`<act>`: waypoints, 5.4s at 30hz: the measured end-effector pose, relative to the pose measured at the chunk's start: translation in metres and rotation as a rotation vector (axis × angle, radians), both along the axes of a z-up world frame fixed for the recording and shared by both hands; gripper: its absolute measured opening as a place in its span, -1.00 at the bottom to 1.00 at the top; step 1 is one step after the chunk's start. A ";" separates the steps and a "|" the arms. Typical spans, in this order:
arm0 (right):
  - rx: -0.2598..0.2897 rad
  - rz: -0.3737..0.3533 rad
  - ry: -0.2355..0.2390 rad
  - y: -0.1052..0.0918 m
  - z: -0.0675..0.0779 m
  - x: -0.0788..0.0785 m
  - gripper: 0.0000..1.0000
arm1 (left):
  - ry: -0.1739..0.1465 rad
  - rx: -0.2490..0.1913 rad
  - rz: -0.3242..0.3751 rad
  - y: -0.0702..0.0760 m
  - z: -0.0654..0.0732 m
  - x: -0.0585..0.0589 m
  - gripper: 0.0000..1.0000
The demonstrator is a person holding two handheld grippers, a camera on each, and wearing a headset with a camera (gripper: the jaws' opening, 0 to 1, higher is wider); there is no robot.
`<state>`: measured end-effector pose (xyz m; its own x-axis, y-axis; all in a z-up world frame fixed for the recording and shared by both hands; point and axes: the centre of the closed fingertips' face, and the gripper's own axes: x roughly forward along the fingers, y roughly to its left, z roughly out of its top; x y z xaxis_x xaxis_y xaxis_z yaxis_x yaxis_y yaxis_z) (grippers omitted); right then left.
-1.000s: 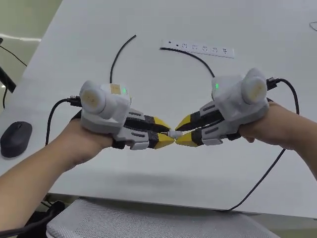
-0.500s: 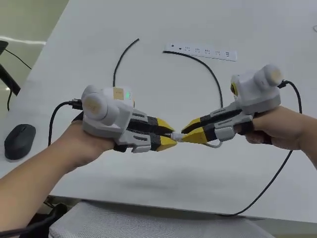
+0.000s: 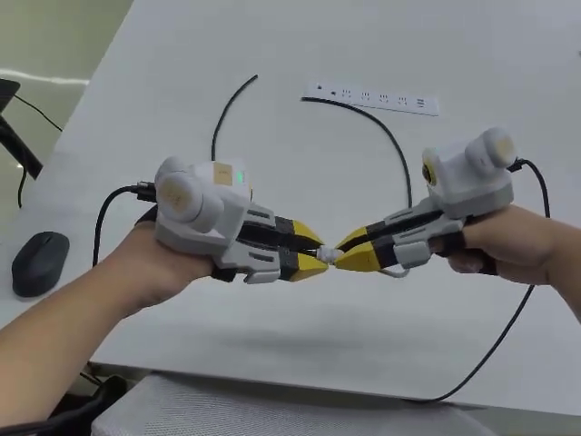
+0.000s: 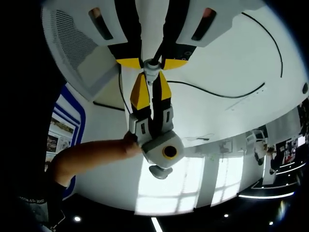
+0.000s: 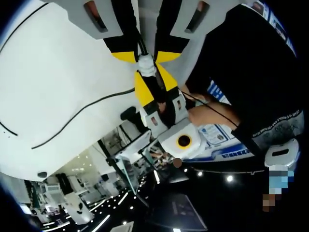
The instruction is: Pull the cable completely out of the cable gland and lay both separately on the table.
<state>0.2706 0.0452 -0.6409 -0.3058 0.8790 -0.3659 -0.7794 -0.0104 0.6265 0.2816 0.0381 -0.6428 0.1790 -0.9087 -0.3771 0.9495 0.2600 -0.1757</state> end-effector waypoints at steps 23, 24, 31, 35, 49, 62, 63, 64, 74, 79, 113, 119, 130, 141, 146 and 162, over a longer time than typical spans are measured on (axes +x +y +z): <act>-0.149 0.170 -0.969 0.002 -0.003 -0.001 -0.86 | 0.201 -0.069 0.052 0.002 0.002 -0.002 -0.71; -0.157 0.165 -1.001 0.002 -0.004 0.000 -0.86 | 0.198 -0.071 0.054 0.002 0.002 -0.002 -0.71; -0.156 0.125 -1.012 0.002 -0.004 0.000 -0.85 | 0.214 -0.072 0.051 0.002 0.002 -0.005 -0.70; -0.158 0.126 -0.996 0.001 -0.005 -0.002 -0.84 | 0.203 -0.063 0.043 0.001 0.001 -0.006 -0.70; -0.077 -0.071 -0.487 -0.005 0.006 0.000 -0.47 | 0.130 -0.046 0.020 0.001 0.000 -0.008 -0.70; 0.020 -0.120 0.036 -0.006 0.010 0.006 -0.60 | 0.059 -0.035 -0.013 0.000 0.004 -0.009 -0.70; 0.025 -0.116 0.036 -0.005 0.010 0.005 -0.61 | 0.055 -0.033 -0.016 0.000 0.004 -0.009 -0.70; 0.024 -0.110 0.029 -0.004 0.009 0.004 -0.62 | 0.057 -0.031 -0.016 0.000 0.004 -0.009 -0.70; 0.009 -0.074 0.042 -0.002 0.002 -0.004 -0.71 | 0.068 -0.033 -0.014 -0.001 0.003 -0.008 -0.70; 0.016 -0.068 0.042 -0.002 0.002 -0.004 -0.80 | 0.073 -0.034 -0.014 -0.002 0.003 -0.007 -0.70; -0.121 0.136 -0.943 0.000 -0.003 -0.011 -0.85 | 0.158 -0.053 0.023 0.000 0.002 -0.011 -0.70; -0.111 0.094 -0.941 -0.002 -0.002 -0.008 -0.85 | 0.158 -0.057 0.028 -0.001 0.003 -0.012 -0.70; -0.120 0.068 -0.884 -0.004 -0.003 -0.006 -0.84 | 0.148 -0.055 0.027 -0.003 0.003 -0.014 -0.70; -0.136 -0.098 -0.767 -0.014 0.008 0.003 -0.60 | 0.119 -0.057 0.031 -0.002 0.005 -0.010 -0.70; -0.210 -0.245 -0.740 -0.029 0.008 0.017 -0.59 | 0.070 -0.057 0.044 0.000 0.008 -0.004 -0.70; -0.308 -0.263 -0.868 -0.022 0.000 0.018 -0.91 | 0.038 -0.050 0.044 -0.002 0.015 0.003 -0.70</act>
<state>0.2887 0.0234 -0.6408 0.3739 0.7085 -0.5985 -0.9273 0.2995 -0.2247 0.2849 0.0362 -0.6278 0.2058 -0.9182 -0.3385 0.9298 0.2913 -0.2249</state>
